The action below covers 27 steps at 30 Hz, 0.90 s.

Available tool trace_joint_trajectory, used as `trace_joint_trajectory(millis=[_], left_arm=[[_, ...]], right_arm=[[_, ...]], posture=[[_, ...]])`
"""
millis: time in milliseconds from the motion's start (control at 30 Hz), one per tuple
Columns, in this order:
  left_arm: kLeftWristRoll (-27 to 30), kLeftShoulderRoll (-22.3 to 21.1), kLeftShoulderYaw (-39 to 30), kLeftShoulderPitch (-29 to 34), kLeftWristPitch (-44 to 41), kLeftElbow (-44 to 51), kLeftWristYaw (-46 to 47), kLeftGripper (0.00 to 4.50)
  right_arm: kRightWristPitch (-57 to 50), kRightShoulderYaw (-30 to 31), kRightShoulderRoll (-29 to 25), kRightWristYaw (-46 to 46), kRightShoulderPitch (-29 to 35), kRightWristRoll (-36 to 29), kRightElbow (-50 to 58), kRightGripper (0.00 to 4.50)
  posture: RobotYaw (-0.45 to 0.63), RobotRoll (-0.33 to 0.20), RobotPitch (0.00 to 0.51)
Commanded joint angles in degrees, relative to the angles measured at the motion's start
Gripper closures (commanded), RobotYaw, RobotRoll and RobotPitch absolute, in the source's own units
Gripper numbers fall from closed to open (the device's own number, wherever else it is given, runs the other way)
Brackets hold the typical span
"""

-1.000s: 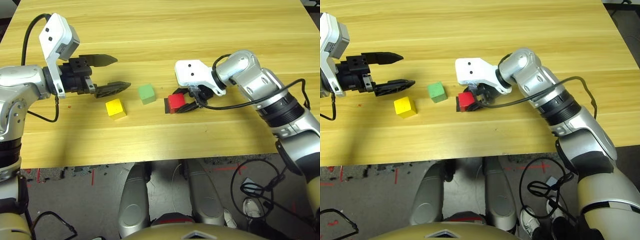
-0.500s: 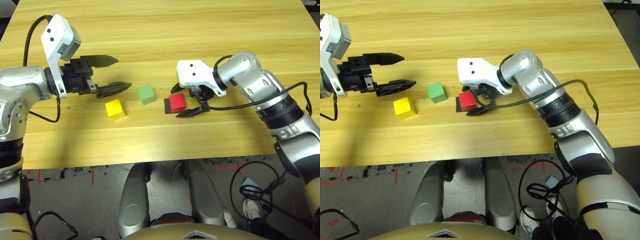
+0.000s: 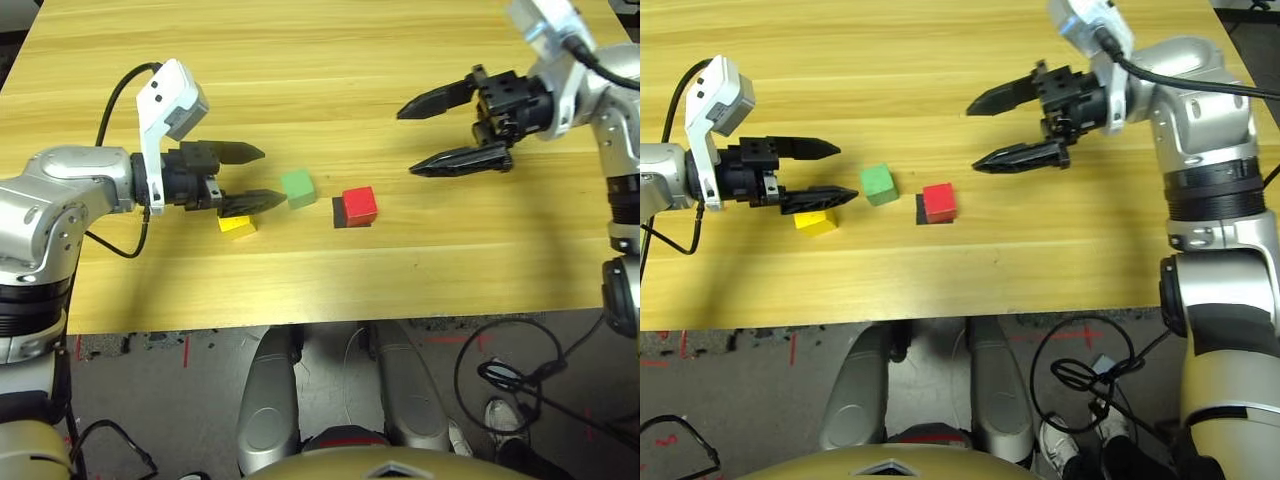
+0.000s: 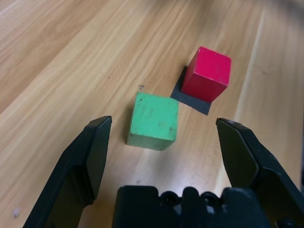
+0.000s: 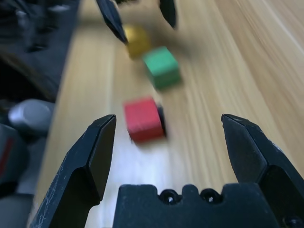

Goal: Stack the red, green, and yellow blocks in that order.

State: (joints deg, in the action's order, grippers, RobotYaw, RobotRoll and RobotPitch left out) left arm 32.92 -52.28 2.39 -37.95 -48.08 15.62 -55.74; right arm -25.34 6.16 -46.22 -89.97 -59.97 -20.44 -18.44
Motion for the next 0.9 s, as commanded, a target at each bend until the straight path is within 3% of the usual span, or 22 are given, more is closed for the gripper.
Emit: trace_joint_trajectory(millis=[33, 233, 500, 667, 800, 900], left_arm=[[-4.16, 0.34, 4.47, -0.79, 2.14, 0.68, -0.54, 0.0], [-7.67, 2.41, 7.18, -1.61, 4.24, -0.86, -0.77, 0.0], [-12.93, 4.14, 9.58, -1.9, 7.63, -4.45, -0.8, 0.0], [-13.44, 6.01, 8.64, -2.2, 5.33, -5.46, 0.99, 0.0], [-13.65, 6.43, 8.2, -2.54, 3.79, -5.52, 2.18, 0.91], [-12.96, 6.71, 7.8, -2.94, 3.82, -3.63, 2.19, 1.97]], right_arm=[[1.76, -2.22, -1.42, 1.8, 1.91, 0.51, 0.77, 0.03], [0.57, -3.24, -1.44, 3.77, 6.26, -0.81, 5.2, 0.03], [-1.34, -4.13, -1.5, 6.16, 7.53, -2.04, 7.89, 0.03], [-1.49, -4.23, -1.37, 6.88, 7.7, -2.37, 8.1, 0.03], [-1.13, -4.15, -0.87, 7.46, 7.44, -2.28, 7.4, 0.0], [-0.49, -4.17, -0.34, 7.96, 7.21, -2.12, 6.4, 0.0]], posture=[[0.15, -0.062, 0.322], [0.12, -0.057, 0.33], [0.1, -0.059, 0.338], [0.1, -0.056, 0.341], [0.11, -0.048, 0.344], [0.11, -0.043, 0.343]])
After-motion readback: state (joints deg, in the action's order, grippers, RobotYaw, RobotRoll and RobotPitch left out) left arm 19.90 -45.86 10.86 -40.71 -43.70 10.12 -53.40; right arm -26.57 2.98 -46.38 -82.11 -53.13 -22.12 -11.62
